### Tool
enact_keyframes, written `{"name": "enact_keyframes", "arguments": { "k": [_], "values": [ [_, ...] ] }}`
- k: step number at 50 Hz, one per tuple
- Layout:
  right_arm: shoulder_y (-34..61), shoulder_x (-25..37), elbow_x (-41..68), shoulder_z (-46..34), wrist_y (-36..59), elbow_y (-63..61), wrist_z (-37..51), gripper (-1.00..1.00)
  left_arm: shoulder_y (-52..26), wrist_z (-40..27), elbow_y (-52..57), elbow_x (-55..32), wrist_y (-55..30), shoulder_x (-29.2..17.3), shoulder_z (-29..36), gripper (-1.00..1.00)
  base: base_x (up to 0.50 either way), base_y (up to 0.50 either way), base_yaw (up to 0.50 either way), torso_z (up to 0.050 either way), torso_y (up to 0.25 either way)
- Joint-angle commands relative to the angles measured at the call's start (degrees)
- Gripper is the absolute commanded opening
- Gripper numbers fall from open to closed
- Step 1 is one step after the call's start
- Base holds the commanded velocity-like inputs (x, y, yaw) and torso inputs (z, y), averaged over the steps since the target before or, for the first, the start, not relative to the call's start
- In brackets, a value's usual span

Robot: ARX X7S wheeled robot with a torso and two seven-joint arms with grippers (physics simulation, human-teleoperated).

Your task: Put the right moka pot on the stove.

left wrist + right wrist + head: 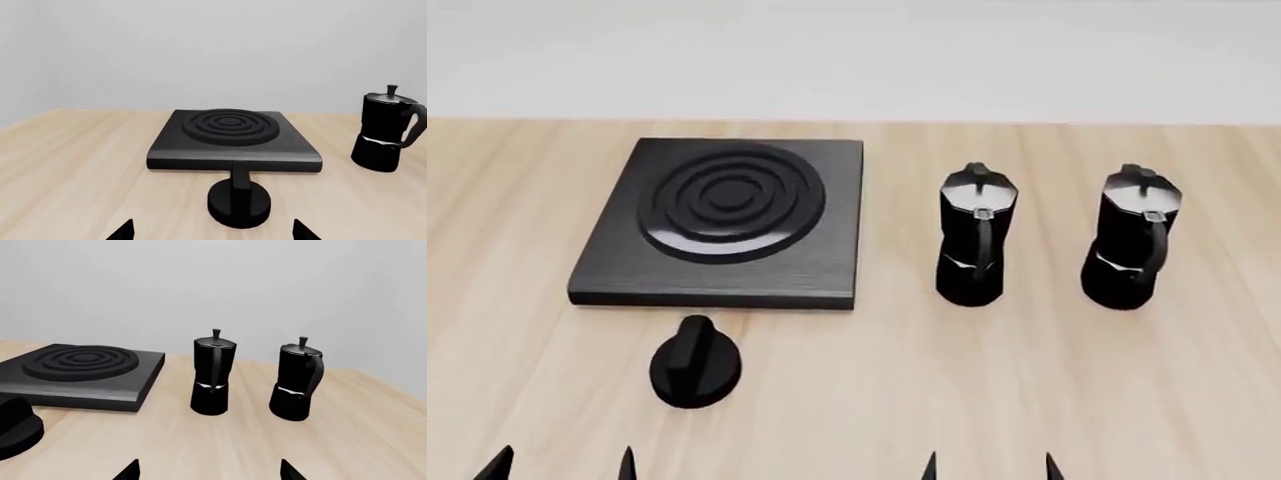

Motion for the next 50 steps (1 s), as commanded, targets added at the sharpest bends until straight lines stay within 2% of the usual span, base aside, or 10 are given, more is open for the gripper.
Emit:
{"name": "enact_keyframes", "arguments": {
  "k": [1, 50],
  "values": [
    [0.01, 0.23, 0.22, -0.29, -0.25, 0.09, 0.31, 1.00, -0.04, -0.29, -0.43, -0.22, 0.58, -0.20, 0.30, 1.00, 0.14, 0.00, 0.00, 0.000, 0.000],
    [0.52, 1.21, 1.04, -1.88, -0.44, 0.65, 1.27, 1.00, -0.40, -1.53, -0.63, -1.05, 0.92, -1.16, 1.68, 1.00, 0.14, 0.00, 0.00, 0.000, 0.000]
  ]
}}
